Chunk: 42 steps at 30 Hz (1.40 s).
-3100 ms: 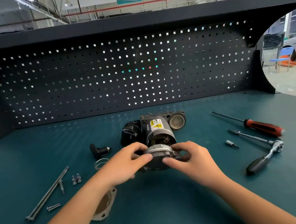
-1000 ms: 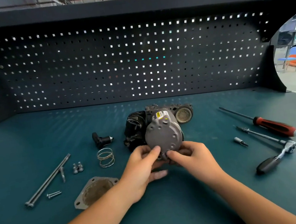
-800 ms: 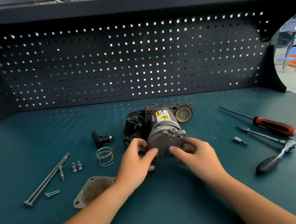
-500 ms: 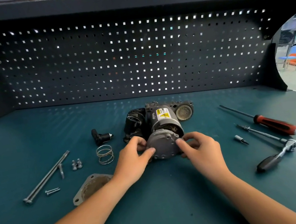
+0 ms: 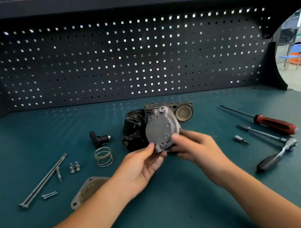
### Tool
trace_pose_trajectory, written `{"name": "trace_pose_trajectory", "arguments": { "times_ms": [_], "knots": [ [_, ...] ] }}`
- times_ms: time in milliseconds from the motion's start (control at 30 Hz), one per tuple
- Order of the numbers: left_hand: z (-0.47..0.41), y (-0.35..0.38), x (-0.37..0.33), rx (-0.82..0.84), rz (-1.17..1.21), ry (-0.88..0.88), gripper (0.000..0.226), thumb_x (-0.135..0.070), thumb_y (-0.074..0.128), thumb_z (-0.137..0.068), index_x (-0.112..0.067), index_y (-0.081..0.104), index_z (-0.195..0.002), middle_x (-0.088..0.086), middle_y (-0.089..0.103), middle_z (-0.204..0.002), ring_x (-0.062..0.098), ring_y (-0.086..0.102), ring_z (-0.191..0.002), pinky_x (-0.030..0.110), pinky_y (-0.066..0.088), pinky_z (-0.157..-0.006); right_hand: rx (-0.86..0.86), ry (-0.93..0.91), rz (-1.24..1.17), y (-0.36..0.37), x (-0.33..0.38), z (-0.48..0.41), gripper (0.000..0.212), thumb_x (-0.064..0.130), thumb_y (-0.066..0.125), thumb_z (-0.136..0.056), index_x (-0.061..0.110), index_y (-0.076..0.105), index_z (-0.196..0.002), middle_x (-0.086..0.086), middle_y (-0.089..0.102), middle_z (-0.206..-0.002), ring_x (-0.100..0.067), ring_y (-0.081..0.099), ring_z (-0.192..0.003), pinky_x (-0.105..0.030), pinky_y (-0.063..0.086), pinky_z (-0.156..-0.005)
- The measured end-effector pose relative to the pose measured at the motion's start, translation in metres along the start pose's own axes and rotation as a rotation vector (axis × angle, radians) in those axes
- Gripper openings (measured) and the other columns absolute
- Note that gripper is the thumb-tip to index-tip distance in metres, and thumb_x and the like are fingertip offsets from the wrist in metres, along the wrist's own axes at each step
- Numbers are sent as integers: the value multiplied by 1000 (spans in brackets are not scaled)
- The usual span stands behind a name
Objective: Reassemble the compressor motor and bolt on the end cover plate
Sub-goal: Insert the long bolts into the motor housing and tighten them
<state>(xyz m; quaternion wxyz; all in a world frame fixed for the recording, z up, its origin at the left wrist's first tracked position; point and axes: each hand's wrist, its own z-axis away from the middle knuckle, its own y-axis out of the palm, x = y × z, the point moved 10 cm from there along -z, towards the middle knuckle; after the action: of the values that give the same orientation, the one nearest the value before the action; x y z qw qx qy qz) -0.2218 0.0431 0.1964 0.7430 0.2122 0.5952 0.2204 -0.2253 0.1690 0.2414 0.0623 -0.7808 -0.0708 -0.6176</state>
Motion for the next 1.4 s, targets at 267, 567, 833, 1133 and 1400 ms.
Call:
{"name": "trace_pose_trajectory", "arguments": {
  "times_ms": [267, 567, 833, 1133, 1400],
  "knots": [
    [12, 2, 3, 37, -462, -52, 20, -17, 49, -96, -10, 63, -84, 5, 71, -69, 12, 68, -55, 18, 51, -45, -88, -169, 294, 3, 14, 5, 5, 13, 70, -79, 9, 67, -81, -3, 72, -77, -16, 68, -77, -36, 55, -77],
    [68, 45, -89, -45, -1650, 1375, 54, -6, 72, -74, -10, 51, -123, 11, 53, -125, 20, 48, -115, 35, 40, -98, -81, -515, 989, 26, 56, 26, 20, 27, 62, -86, 14, 62, -100, -1, 63, -85, -26, 57, -79, -35, 46, -66],
    [63, 30, -87, 15, -1422, 1327, 29, 7, 73, -72, 0, 62, -97, 3, 64, -110, 21, 62, -103, 30, 47, -88, -167, -551, 738, 12, 63, 29, 62, 22, 75, -76, 28, 48, -131, 21, 53, -121, 1, 53, -107, -13, 43, -84],
    [43, 19, -77, 186, -970, 996, 29, -27, 61, -80, -35, 54, -107, -24, 63, -110, -3, 59, -104, 15, 45, -90, -209, -590, 527, 7, 66, 31, 40, 15, 77, -74, 18, 65, -112, 20, 64, -97, 1, 59, -92, -10, 45, -79],
    [58, 44, -68, 89, -1660, 1355, 45, -17, 76, -75, -20, 46, -109, 5, 48, -104, 17, 62, -74, 37, 56, -60, -57, -240, 1299, 9, 26, 9, 27, 42, 49, -90, 16, 55, -97, -2, 64, -100, -26, 59, -92, -32, 40, -67]
  ]
}}
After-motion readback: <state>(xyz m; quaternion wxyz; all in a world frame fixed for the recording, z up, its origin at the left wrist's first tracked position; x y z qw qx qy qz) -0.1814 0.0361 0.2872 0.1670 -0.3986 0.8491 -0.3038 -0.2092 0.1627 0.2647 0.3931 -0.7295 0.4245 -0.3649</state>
